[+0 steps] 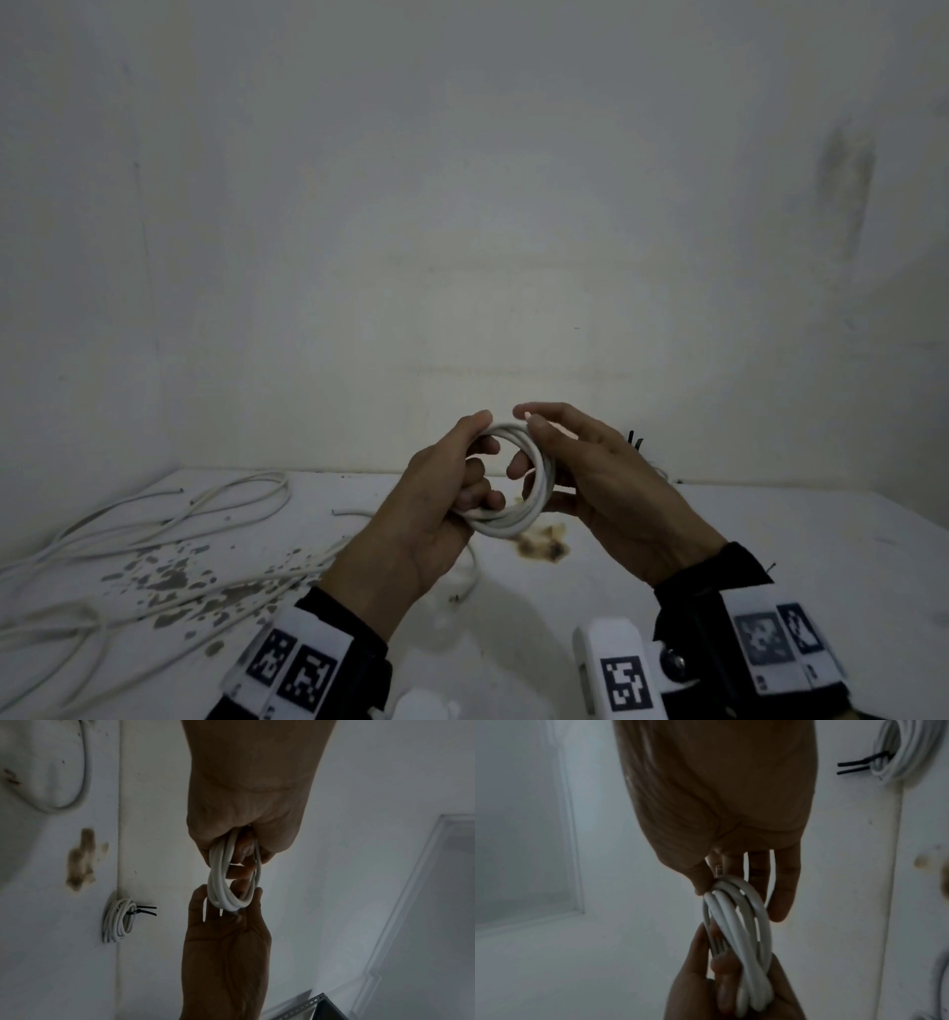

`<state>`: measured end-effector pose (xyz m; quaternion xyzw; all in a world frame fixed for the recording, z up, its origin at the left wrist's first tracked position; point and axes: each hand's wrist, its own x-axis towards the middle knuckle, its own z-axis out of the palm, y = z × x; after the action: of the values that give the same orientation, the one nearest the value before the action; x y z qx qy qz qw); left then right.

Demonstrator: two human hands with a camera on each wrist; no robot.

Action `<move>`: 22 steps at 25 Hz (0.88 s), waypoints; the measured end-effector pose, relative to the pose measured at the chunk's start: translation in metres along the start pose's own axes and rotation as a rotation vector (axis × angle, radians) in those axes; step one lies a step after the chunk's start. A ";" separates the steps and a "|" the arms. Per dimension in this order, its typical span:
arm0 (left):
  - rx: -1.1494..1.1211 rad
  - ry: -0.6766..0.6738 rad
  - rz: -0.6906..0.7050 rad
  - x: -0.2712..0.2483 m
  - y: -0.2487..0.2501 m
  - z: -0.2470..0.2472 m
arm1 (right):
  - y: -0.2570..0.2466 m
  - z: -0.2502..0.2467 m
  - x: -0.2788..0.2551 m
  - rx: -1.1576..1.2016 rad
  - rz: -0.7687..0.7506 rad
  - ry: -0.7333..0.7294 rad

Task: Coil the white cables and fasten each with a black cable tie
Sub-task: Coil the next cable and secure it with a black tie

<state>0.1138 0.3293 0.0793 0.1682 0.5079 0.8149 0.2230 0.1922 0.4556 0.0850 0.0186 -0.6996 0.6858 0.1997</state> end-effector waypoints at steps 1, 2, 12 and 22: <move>0.009 0.026 0.016 0.001 -0.002 0.000 | 0.001 0.002 0.000 -0.020 -0.022 0.028; 0.020 0.056 0.037 0.001 -0.003 0.000 | 0.002 0.006 -0.001 -0.042 -0.053 0.056; 0.021 0.054 0.069 0.002 -0.014 0.002 | 0.005 0.009 0.001 -1.005 -0.316 0.133; 0.297 -0.307 -0.292 0.002 0.004 -0.027 | 0.000 0.002 -0.004 -1.272 -0.326 -0.212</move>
<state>0.0972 0.3084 0.0715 0.2456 0.6011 0.6555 0.3856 0.1959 0.4529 0.0839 0.0701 -0.9721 0.0948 0.2028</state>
